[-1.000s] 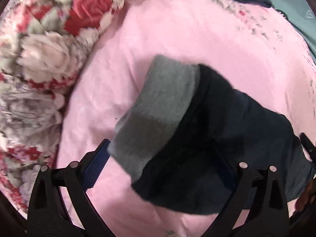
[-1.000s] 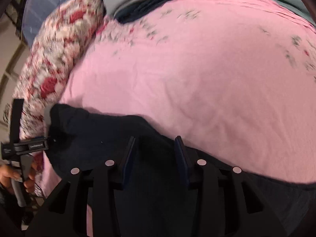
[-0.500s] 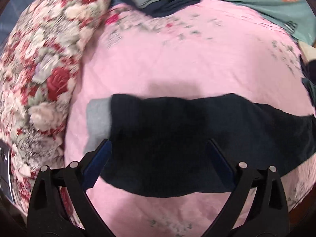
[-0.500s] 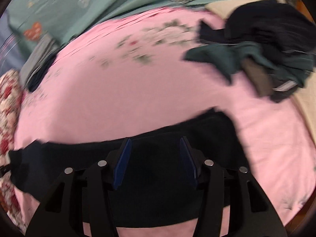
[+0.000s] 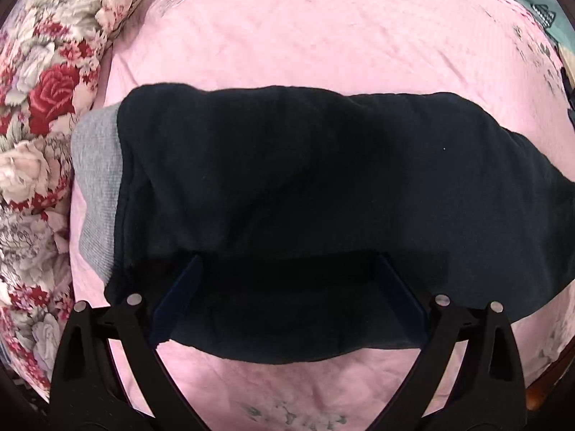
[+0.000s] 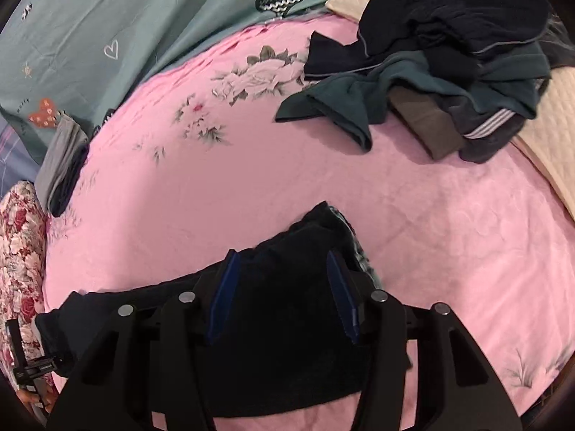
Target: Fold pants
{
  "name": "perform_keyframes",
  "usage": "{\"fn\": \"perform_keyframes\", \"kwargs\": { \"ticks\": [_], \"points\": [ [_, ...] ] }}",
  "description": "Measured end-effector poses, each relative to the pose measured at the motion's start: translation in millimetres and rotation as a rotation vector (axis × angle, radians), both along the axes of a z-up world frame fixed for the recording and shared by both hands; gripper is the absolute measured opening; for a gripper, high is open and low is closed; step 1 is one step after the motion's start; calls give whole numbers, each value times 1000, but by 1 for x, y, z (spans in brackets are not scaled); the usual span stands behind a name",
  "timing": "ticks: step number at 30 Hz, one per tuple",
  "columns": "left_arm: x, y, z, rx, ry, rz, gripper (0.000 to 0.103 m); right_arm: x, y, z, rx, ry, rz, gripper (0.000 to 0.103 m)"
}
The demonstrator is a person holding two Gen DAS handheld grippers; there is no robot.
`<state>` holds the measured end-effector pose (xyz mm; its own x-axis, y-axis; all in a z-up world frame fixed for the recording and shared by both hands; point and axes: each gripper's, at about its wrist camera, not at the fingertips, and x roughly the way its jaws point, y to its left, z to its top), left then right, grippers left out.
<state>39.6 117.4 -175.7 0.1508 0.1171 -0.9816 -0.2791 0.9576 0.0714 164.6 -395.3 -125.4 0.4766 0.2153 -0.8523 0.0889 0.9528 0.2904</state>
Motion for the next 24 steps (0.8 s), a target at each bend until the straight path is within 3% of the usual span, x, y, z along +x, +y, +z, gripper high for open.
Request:
{"fn": "perform_keyframes", "kwargs": {
  "ticks": [2,7,10,11,12,13,18,20,21,22,23,24],
  "points": [
    [2,0,-2,0,10,3,98,11,-5,-3,-48,3,-40,47],
    [5,9,-1,-2,5,29,98,20,-24,8,-62,-50,-107,47],
    [5,17,-1,2,1,49,98,26,-25,-4,-98,11,-74,47],
    [5,19,-1,-1,0,53,98,30,-22,-13,-92,52,-42,43],
    [6,21,-1,-1,-1,57,98,32,-19,-19,-95,74,-22,20],
    [6,23,-2,1,-2,57,98,33,-16,-22,-100,92,-11,14],
    [7,25,-4,6,-4,53,99,38,-22,-17,-50,18,-75,10],
    [10,24,-7,18,1,45,99,42,-18,-29,-104,24,-73,21],
    [11,24,-8,15,2,44,99,44,-18,-39,-125,63,-61,46],
    [11,23,-9,10,0,45,99,43,-22,-40,-151,86,-91,56],
    [11,24,-9,3,-1,44,99,41,-26,-36,-157,87,-119,63],
    [11,25,-9,0,-1,42,99,38,-31,-29,-139,78,-127,63]
  ]
}}
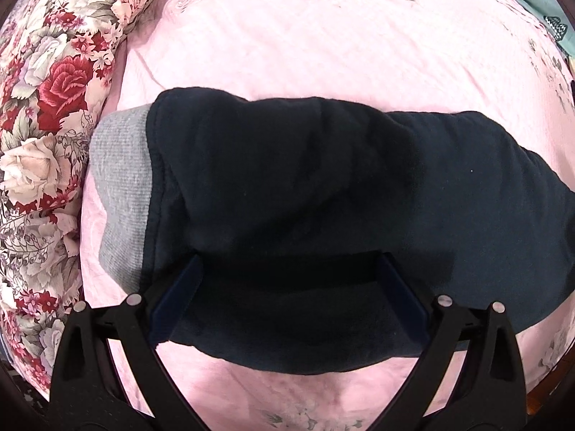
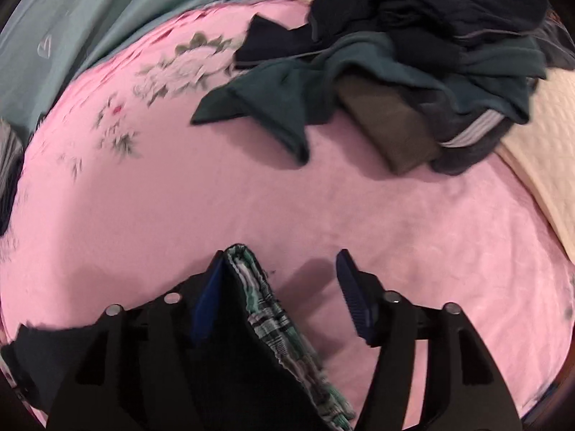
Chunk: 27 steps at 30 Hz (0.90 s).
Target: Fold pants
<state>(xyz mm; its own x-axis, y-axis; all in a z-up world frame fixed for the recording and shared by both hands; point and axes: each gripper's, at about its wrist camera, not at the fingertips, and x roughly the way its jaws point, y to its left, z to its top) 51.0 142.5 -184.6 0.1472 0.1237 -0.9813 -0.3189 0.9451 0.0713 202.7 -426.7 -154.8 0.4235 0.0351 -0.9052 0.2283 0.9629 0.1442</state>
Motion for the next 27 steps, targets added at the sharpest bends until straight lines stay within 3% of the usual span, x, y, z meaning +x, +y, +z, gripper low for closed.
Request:
{"fn": "perform_keyframes", "kwargs": {
  "ticks": [6,8,12,15,17,18,19,24,27],
  "points": [
    [-10,-1,12,5,-6,4,99,-41,-34,32,74,-14,-18,66],
    [-10,-3,14,10,-9,-1,98,-59,-41,27,157,15,-9,66],
    [-9,-17,23,8,-28,-18,98,-77,-35,11,205,61,3,64],
    [-9,-24,30,-25,-65,-52,98,-81,-19,-2,211,97,24,56],
    [-9,-28,26,-40,-64,-69,98,-81,-7,-2,122,81,42,47],
    [-9,-30,22,-39,-57,-75,98,-81,-5,-2,113,78,41,31],
    [-9,-32,15,-28,-36,-79,97,-79,-4,-3,147,85,38,22],
    [-10,-40,10,17,-28,-102,94,-80,10,32,170,19,23,18],
    [-11,-37,13,-9,-31,-88,94,-84,51,69,248,-47,148,18]
  ]
}}
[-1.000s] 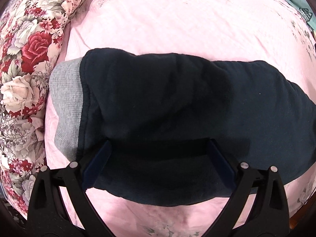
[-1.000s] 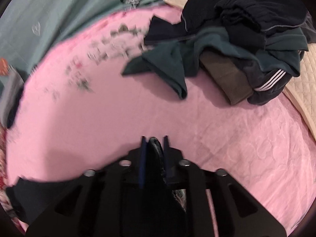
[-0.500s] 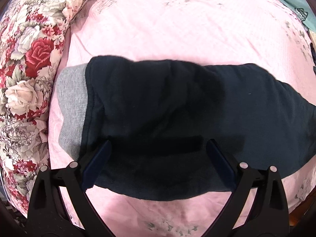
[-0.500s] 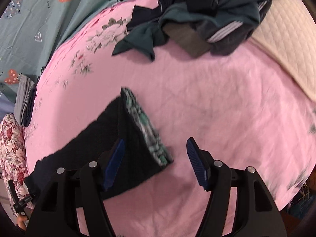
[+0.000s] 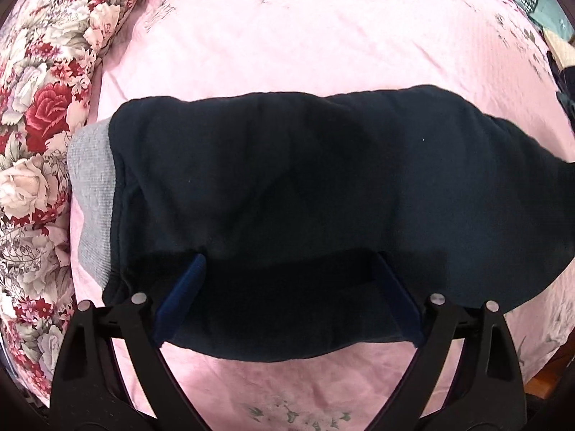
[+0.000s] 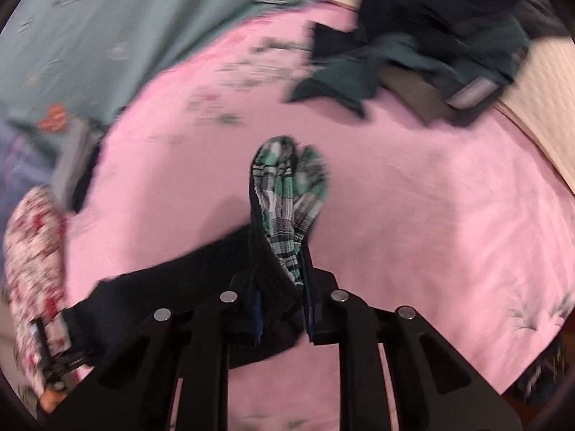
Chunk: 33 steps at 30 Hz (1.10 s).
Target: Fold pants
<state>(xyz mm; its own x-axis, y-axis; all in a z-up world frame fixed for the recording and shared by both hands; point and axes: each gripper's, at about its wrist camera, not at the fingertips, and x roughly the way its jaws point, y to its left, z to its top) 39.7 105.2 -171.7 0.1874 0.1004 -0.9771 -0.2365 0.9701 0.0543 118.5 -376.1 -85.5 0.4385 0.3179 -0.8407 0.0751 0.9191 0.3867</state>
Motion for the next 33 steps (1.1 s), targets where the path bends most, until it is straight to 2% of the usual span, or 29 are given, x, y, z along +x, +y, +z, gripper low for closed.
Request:
{"fn": "perform_keyframes", "kwargs": {
  "ticks": [3,5,7,8,9,10,11,13,16,18,20,23,26,27,28,29,30,31,33],
  "points": [
    [-2,3,6,-42,-13,16,93,-7,70,26,70,-58,216,18],
    [-7,4,8,-63,-29,20,93,-13,121,24,121,-46,364,18],
    [-10,5,11,-66,-37,20,93,-18,165,10,114,-31,457,20],
    [-12,6,13,-68,-39,20,93,-20,187,-7,99,-1,490,24],
    [-13,7,14,-71,-42,21,93,-20,204,-26,79,47,526,34],
    [-16,8,16,-76,-45,22,93,-18,216,-42,56,91,545,54],
    [-18,10,17,-74,-46,22,93,-18,226,-61,34,155,554,58],
    [-25,8,22,-73,-53,27,94,-21,230,-59,48,132,540,68],
    [-28,17,24,-94,-56,56,94,-16,223,-46,196,177,584,69],
    [-27,20,22,-110,-53,67,94,-10,209,-35,274,158,543,69],
    [-26,23,21,-114,-49,71,94,-1,192,-30,282,141,469,69],
    [-23,20,20,-121,-44,61,94,14,192,-39,245,162,421,59],
    [-21,16,20,-123,-41,49,94,8,221,-57,157,228,491,58],
    [-21,15,20,-123,-40,47,95,3,231,-62,120,239,524,51],
    [-20,16,20,-123,-39,46,95,-4,245,-66,40,232,566,38],
    [-19,16,20,-123,-38,47,95,-13,244,-65,-20,211,580,35],
    [-20,16,20,-124,-38,46,95,-14,248,-63,-40,202,579,26],
    [-20,17,20,-124,-39,48,95,-12,245,-60,-14,206,563,20],
    [-21,18,21,-129,-45,52,95,-11,239,-47,43,188,550,18]
  ]
}}
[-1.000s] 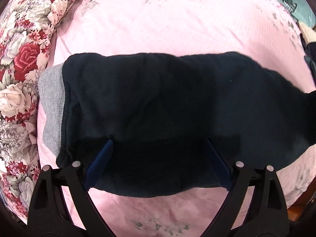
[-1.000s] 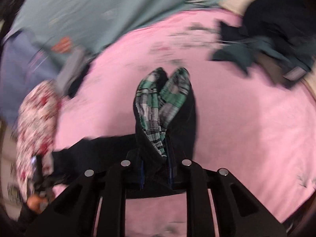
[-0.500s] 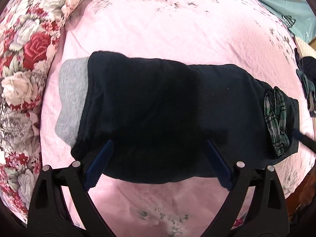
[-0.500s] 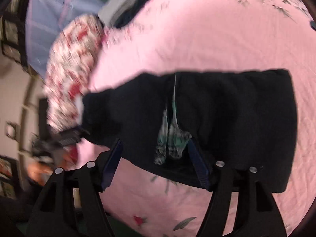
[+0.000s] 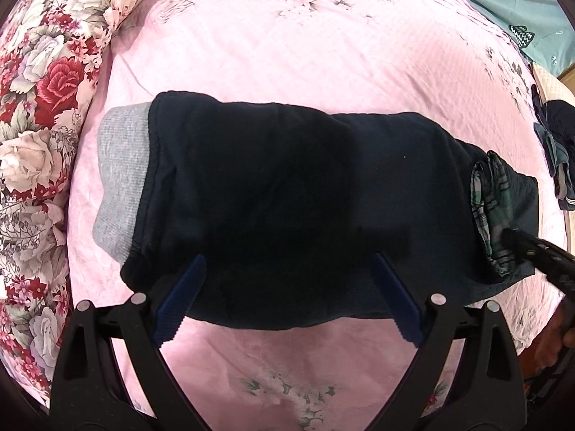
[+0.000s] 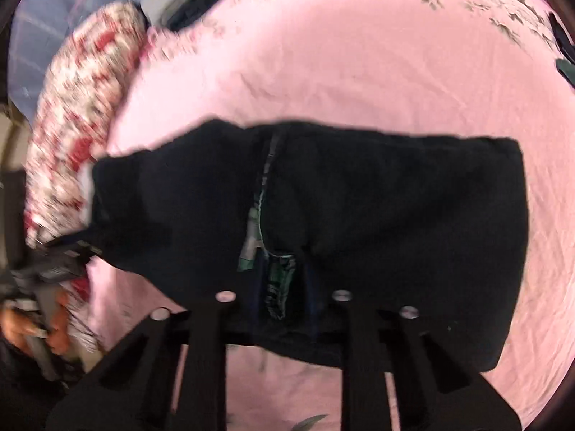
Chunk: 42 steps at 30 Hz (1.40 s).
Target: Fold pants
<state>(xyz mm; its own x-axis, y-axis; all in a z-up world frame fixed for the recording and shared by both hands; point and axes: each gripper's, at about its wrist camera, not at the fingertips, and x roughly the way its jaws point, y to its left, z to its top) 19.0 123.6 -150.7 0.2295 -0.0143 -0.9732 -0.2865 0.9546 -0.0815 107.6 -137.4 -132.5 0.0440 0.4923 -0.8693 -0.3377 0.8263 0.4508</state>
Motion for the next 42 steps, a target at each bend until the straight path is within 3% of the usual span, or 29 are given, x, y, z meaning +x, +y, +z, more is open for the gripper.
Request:
{"fn": "perform_keyframes", "kwargs": {
  "ticks": [3,6,8,9,10,14,17,20,22,24,25,27,31,32,33,34,35,36,37,42],
  "points": [
    [1,1,-1,-4,2,5,95,-2,-3,11,28,-5,16,18],
    [3,-2,-4,-3,13,0,95,-8,8,-8,-22,32,60,27],
    [3,-4,-5,-3,20,-12,95,-15,17,-20,-17,35,91,47],
    [3,-6,-5,-2,22,-18,95,-17,21,-18,6,38,106,65],
    [3,-7,-4,1,19,-24,95,-19,28,-15,12,46,122,74],
    [3,-6,-4,-4,18,-12,95,-21,32,6,4,3,169,76],
    [3,-6,-5,-3,20,-11,95,-12,26,19,-57,-106,124,76],
    [3,-7,-4,0,20,-11,95,0,34,12,-118,-148,108,71],
    [3,-7,-3,0,19,-8,95,2,46,-3,-212,-168,139,54],
    [2,-5,-1,2,16,-7,95,1,56,-15,-310,-208,174,43],
    [1,-3,0,8,16,-3,95,0,58,-15,-320,-219,180,26],
    [1,0,1,12,12,10,95,4,52,-1,-267,-210,143,9],
    [-3,15,6,23,2,52,95,9,38,25,-157,-245,70,9],
    [-4,20,8,23,-2,61,95,12,35,21,-124,-240,30,11],
    [-5,24,11,24,-7,72,95,12,37,14,-118,-225,15,19],
    [-6,31,15,28,-15,88,95,12,41,-2,-130,-169,35,45],
    [-7,35,17,32,-18,95,95,11,49,-15,-128,-104,68,57],
    [-8,39,20,38,-23,104,95,8,52,-15,-85,-106,86,68],
    [-10,46,23,55,-29,121,95,6,52,-10,-61,-119,92,70],
    [-20,81,22,79,-33,210,96,13,23,4,229,72,27,70]
  ]
}}
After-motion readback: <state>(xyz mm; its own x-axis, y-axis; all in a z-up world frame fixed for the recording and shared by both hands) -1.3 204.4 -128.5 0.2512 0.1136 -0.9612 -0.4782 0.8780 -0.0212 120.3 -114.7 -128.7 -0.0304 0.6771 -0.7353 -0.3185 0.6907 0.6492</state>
